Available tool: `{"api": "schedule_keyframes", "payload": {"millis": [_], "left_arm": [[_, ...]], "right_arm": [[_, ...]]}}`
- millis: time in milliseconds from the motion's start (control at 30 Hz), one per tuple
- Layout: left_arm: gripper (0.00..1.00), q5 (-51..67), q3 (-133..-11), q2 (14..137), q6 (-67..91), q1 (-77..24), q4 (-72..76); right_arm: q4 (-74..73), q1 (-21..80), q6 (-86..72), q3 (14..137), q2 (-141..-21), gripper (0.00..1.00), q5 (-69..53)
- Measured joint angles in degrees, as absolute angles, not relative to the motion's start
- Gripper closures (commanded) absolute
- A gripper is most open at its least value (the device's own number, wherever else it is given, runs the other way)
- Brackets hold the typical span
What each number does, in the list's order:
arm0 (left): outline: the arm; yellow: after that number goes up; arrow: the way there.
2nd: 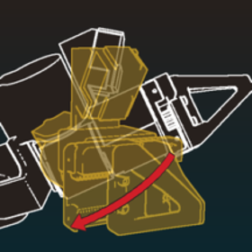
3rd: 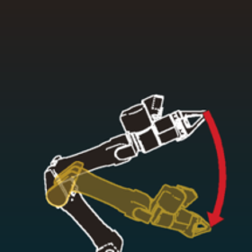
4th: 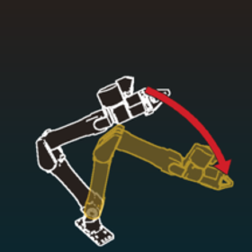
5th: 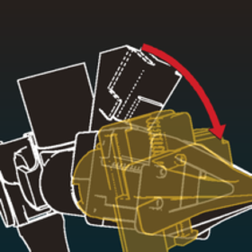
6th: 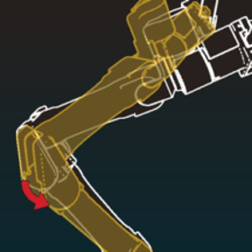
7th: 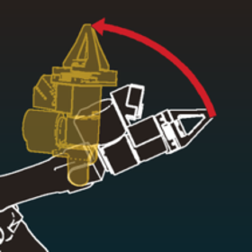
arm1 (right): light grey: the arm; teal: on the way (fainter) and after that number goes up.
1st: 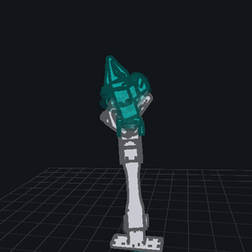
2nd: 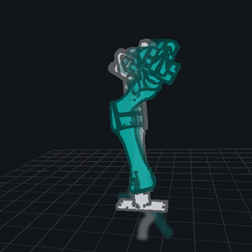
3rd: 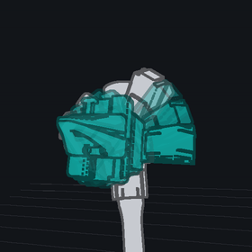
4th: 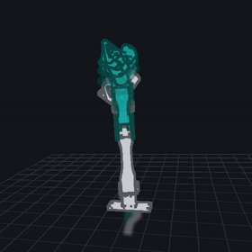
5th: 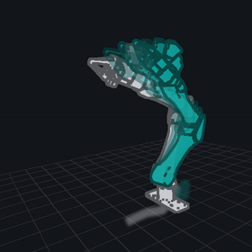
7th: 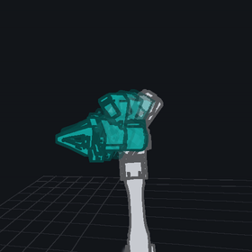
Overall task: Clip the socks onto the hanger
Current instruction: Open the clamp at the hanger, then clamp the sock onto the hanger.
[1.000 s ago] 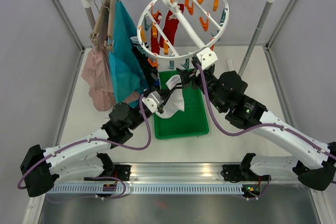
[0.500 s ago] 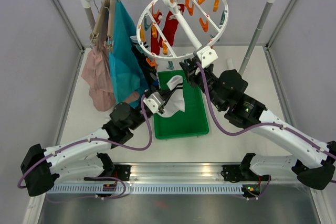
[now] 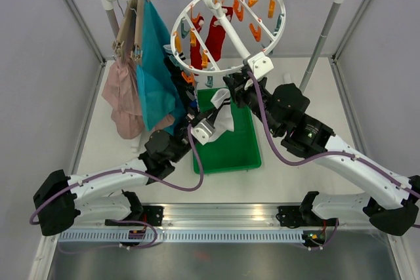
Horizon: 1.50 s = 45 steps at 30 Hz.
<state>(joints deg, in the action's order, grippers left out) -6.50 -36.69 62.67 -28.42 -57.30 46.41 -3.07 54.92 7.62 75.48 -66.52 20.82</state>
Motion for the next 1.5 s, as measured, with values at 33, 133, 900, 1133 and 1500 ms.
{"api": "schedule_keyframes", "payload": {"millis": [33, 133, 900, 1133, 1500], "left_arm": [[0.98, -7.25, -36.69, 63.22, -29.43, -57.58, 47.53], [0.98, -9.08, -36.69, 65.01, -32.34, -58.48, 50.15], [0.98, -16.84, -36.73, 69.82, -44.03, -62.70, 60.97], [0.98, -17.43, -38.41, 71.33, -44.64, -62.76, 61.19], [0.98, -18.28, -40.42, 72.47, -44.69, -62.76, 61.39]], "right_arm": [[-3.55, 54.92, 7.22, 75.79, -66.65, 1.00, 20.82], [-4.34, 54.92, 6.33, 76.49, -67.09, 1.00, 20.82], [-7.68, 54.92, 4.67, 78.85, -67.79, 1.00, 20.86], [-8.03, 54.92, 4.47, 78.91, -67.99, 1.00, 20.84], [-8.60, 54.92, 4.47, 78.91, -67.99, 1.00, 20.88]]}}
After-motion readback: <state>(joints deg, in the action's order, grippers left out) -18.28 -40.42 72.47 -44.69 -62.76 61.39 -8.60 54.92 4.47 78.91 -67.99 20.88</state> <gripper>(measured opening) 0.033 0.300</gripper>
